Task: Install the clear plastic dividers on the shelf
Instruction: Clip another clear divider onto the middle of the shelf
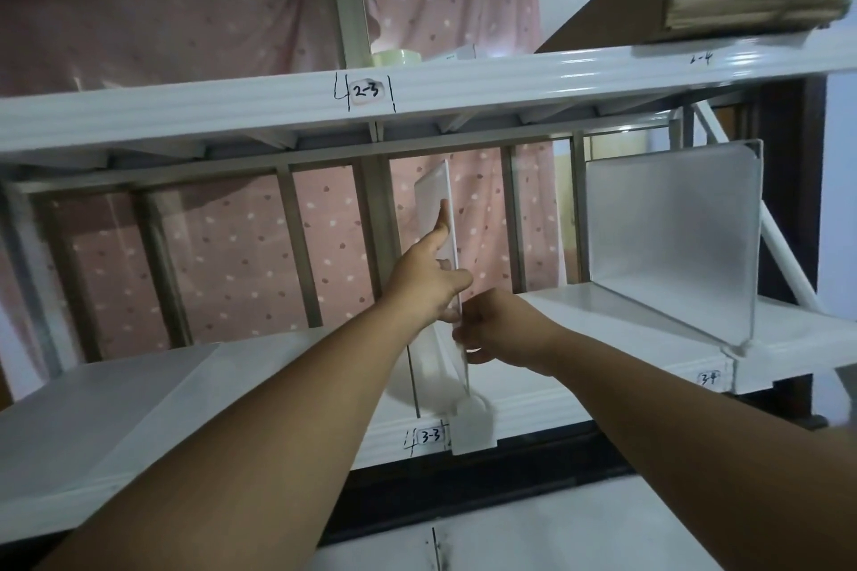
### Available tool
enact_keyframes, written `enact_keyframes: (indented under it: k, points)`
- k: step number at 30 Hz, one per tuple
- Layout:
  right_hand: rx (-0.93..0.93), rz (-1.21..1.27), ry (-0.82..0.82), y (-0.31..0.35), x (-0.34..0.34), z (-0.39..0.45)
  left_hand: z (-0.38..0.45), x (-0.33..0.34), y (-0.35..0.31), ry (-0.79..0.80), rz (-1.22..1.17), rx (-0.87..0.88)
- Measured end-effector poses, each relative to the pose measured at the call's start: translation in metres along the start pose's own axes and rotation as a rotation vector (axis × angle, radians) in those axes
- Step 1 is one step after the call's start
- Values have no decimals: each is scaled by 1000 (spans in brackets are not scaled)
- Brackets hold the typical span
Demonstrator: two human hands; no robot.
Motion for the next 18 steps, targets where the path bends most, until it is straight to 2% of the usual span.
enact_keyframes:
  k: [8,13,18]
  points:
    - [8,-22,-38,-4,3,2,-7,-1,3,-8,-32,-7]
    - [-7,-47,-81,-12,5,10,-7,2,3,42,-68,-4]
    - [-30,-127,-181,-20,2,12,-8,11,4,56,-26,16]
Point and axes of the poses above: each hand's wrist, its own z-axis towards the middle knuckle, its own x-axis out of the palm, y = z × x, the point moved 7 cm from there along z, towards the middle knuckle, and after that the axes turned 11 degrees about x, right-handed, at the moved point
